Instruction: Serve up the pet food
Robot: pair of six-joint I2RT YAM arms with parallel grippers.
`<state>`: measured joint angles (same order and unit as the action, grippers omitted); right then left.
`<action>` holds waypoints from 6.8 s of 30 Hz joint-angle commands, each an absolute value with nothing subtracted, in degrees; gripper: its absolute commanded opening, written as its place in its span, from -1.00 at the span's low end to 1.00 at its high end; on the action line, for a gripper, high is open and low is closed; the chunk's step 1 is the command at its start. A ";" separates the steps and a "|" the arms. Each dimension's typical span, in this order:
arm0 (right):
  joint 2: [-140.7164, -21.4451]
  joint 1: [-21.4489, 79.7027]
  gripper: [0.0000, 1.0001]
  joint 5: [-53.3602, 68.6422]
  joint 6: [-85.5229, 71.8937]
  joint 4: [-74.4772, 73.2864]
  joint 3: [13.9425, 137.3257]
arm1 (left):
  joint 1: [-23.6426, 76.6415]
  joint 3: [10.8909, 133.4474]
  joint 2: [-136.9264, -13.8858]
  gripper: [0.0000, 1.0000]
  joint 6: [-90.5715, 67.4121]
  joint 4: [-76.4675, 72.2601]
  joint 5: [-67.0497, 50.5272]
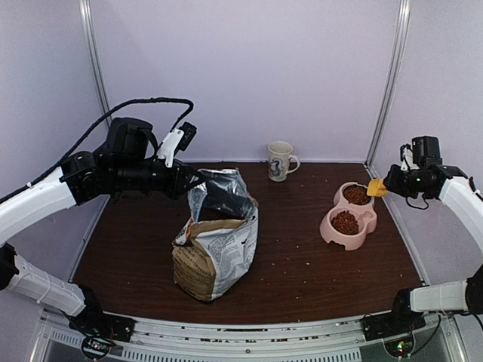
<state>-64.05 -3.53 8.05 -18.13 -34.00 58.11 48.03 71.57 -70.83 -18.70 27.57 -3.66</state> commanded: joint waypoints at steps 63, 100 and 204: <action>-45.04 41.62 0.89 23.89 -30.21 -1.21 32.95 | 59.14 63.87 -49.36 0.72 -10.21 37.88 -12.74; -71.60 58.50 -0.07 15.47 -28.48 2.11 45.75 | 67.23 66.65 -55.71 -0.21 -9.99 42.08 -0.77; -57.24 53.83 -0.14 27.57 -2.88 -7.78 51.35 | 58.81 86.06 -63.55 0.21 4.98 51.68 -3.95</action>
